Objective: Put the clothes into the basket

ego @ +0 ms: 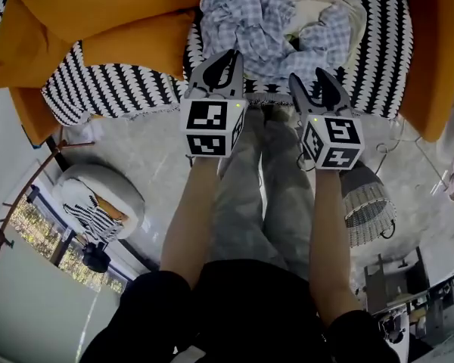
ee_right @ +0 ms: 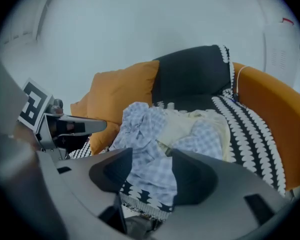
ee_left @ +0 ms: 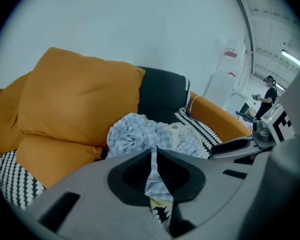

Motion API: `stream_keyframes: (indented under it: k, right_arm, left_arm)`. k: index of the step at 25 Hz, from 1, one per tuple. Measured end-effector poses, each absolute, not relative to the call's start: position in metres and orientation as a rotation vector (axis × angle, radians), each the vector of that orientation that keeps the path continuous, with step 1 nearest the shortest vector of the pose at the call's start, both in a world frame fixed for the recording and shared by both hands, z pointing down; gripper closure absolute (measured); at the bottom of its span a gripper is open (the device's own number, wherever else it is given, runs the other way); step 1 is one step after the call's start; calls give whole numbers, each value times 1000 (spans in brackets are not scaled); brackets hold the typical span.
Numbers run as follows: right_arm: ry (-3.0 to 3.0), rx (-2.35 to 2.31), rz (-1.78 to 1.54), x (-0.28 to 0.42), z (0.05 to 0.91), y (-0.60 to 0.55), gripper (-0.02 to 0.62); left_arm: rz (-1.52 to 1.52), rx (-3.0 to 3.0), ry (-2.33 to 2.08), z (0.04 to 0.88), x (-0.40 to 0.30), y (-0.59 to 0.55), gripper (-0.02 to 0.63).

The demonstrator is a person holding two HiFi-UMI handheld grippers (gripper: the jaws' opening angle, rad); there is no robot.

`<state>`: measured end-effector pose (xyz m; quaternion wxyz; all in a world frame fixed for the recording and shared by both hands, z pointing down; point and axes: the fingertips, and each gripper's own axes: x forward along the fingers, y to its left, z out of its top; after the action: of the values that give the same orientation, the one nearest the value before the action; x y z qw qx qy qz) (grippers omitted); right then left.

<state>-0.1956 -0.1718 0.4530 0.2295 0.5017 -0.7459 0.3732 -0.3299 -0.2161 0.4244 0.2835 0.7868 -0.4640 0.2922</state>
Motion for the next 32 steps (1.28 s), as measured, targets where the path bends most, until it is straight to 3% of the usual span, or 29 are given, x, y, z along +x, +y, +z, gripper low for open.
stream_keyframes:
  k: [1, 3, 5, 9, 13, 21, 23, 26, 27, 28, 32]
  right_arm:
    - [-2036, 1364, 1042, -196, 465, -174, 361]
    - [-1998, 1338, 1050, -194, 487, -178, 344]
    - [-1955, 1320, 1049, -190, 506, -179, 327]
    - [-1870, 1299, 1096, -179, 532, -168, 313]
    - [-1810, 1266, 1125, -177, 560, -164, 309]
    - [-1738, 1251, 1142, -188, 577, -170, 311]
    - [-1730, 1227, 1168, -193, 585, -167, 342]
    - [-1732, 1195, 1191, -203, 588, -160, 545]
    - [-1732, 1202, 1184, -205, 585, -159, 557]
    - [-1735, 1217, 1175, -207, 580, -157, 561]
    - [-1799, 1335, 1214, -204, 551, -159, 565]
  left_arm:
    - [798, 2109, -1223, 433, -329, -220, 586]
    - [837, 2096, -1188, 452, -328, -227, 425]
    - [876, 2065, -1173, 469, -332, -234, 369]
    - [907, 1989, -1125, 495, -338, -236, 316]
    - [942, 1935, -1071, 525, -340, -242, 305]
    - [923, 1899, -930, 550, -332, -248, 307]
    - [939, 1905, -895, 555, -331, -246, 312]
    - [970, 1924, -863, 554, -330, -240, 427]
    - [972, 1936, -867, 548, -331, -238, 503]
    - [965, 1949, -879, 539, -332, -236, 538]
    - [901, 1995, -920, 503, -333, -229, 555]
